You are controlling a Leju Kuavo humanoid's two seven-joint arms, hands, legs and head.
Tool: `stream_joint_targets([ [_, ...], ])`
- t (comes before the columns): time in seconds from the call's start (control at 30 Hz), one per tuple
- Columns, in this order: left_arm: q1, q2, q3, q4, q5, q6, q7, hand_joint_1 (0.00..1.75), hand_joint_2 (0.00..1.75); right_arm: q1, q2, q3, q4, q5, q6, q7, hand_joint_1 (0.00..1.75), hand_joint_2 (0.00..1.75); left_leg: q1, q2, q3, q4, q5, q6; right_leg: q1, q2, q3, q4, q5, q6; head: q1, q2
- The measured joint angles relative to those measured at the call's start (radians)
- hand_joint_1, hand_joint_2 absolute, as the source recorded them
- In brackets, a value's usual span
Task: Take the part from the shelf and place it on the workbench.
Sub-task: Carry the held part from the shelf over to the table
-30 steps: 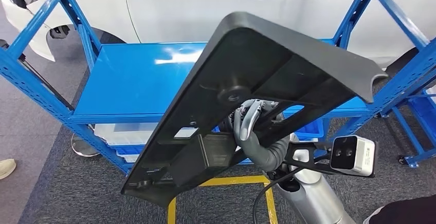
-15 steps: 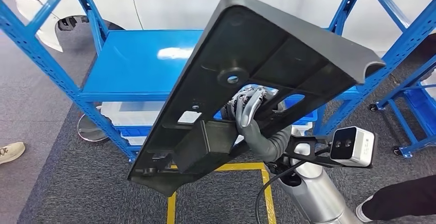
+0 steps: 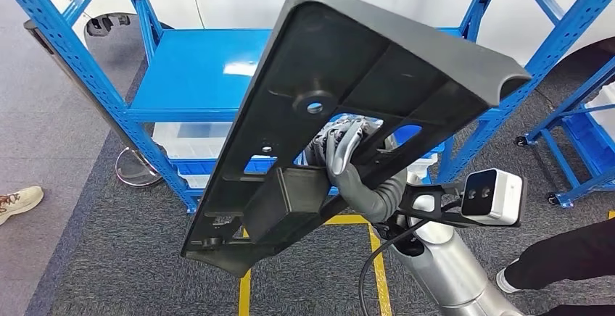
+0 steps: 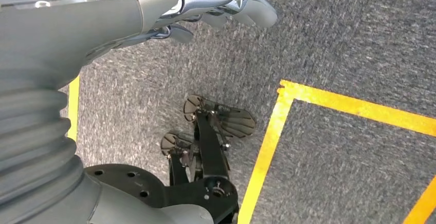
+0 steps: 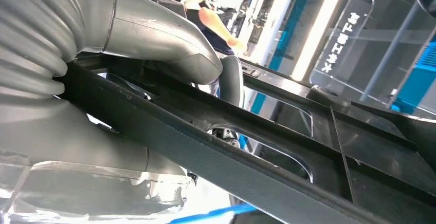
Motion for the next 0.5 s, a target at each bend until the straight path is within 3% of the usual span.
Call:
stream_joint_targets([
  [0.07, 0.000, 0.001, 0.002, 0.000, -0.002, 0.000, 0.005, 0.00, 1.75, -0.004, 0.000, 0.001, 0.000, -0.005, -0.009, 0.003, 1.75, 1.75, 0.001, 0.000, -0.005, 0.003, 0.006, -0.012, -0.001, -0.001, -0.001, -0.014, 0.002, -0.012, 0.000, 0.000],
  [0.13, 0.001, 0.002, 0.003, 0.000, -0.004, 0.000, 0.008, 0.00, 1.75, -0.005, 0.000, 0.002, 0.000, -0.009, -0.016, 0.004, 1.75, 1.75, 0.003, -0.001, -0.021, 0.040, -0.024, -0.024, -0.005, -0.004, -0.005, -0.020, 0.013, -0.027, -0.002, 0.000],
  [0.23, 0.002, 0.002, 0.005, 0.000, -0.005, 0.000, 0.014, 0.00, 1.75, -0.003, 0.000, 0.004, 0.001, -0.019, -0.019, 0.004, 1.75, 1.75, 0.010, -0.002, -0.094, 0.224, -0.131, -0.041, -0.004, -0.004, -0.019, -0.020, 0.026, -0.036, -0.004, 0.000],
  [0.27, 0.003, 0.002, 0.007, 0.000, -0.005, 0.000, 0.016, 0.00, 1.75, -0.001, 0.000, 0.005, 0.002, -0.023, -0.020, 0.004, 1.75, 1.75, 0.011, -0.002, -0.110, 0.275, -0.150, -0.044, -0.004, -0.001, -0.025, -0.019, 0.029, -0.035, -0.004, 0.000],
  [0.3, 0.004, 0.002, 0.009, 0.000, -0.004, 0.001, 0.019, 0.00, 1.75, 0.002, -0.001, 0.005, 0.003, -0.026, -0.020, 0.004, 1.75, 1.75, 0.013, -0.002, -0.110, 0.291, -0.149, -0.047, -0.004, 0.004, -0.030, -0.016, 0.032, -0.034, -0.004, 0.000],
  [0.33, 0.004, 0.002, 0.011, 0.000, -0.003, 0.001, 0.021, 0.00, 1.75, 0.005, -0.001, 0.005, 0.004, -0.028, -0.020, 0.003, 1.75, 1.75, 0.015, -0.002, -0.090, 0.268, -0.129, -0.048, -0.004, 0.009, -0.034, -0.013, 0.033, -0.032, -0.004, 0.000],
  [0.4, 0.005, 0.003, 0.013, 0.000, -0.002, 0.001, 0.024, 0.00, 1.75, 0.011, 0.000, 0.005, 0.003, -0.023, -0.022, 0.003, 1.75, 1.75, 0.019, -0.018, -0.008, 0.136, -0.075, -0.046, -0.005, 0.021, -0.039, -0.005, 0.034, -0.028, -0.004, 0.000],
  [0.47, 0.006, 0.004, 0.017, 0.000, -0.001, 0.004, 0.029, 0.00, 1.75, 0.018, 0.000, 0.005, -0.001, -0.007, -0.028, 0.001, 1.75, 1.75, 0.021, -0.045, 0.053, 0.032, -0.056, -0.039, -0.005, 0.035, -0.046, 0.000, 0.036, -0.018, -0.004, 0.000],
  [0.5, 0.005, 0.005, 0.019, 0.000, 0.000, 0.006, 0.032, 0.00, 1.75, 0.024, 0.000, 0.005, -0.003, 0.003, -0.031, 0.000, 1.75, 1.75, 0.020, -0.052, 0.062, 0.015, -0.062, -0.035, -0.005, 0.041, -0.050, 0.001, 0.039, -0.012, -0.004, 0.000],
])
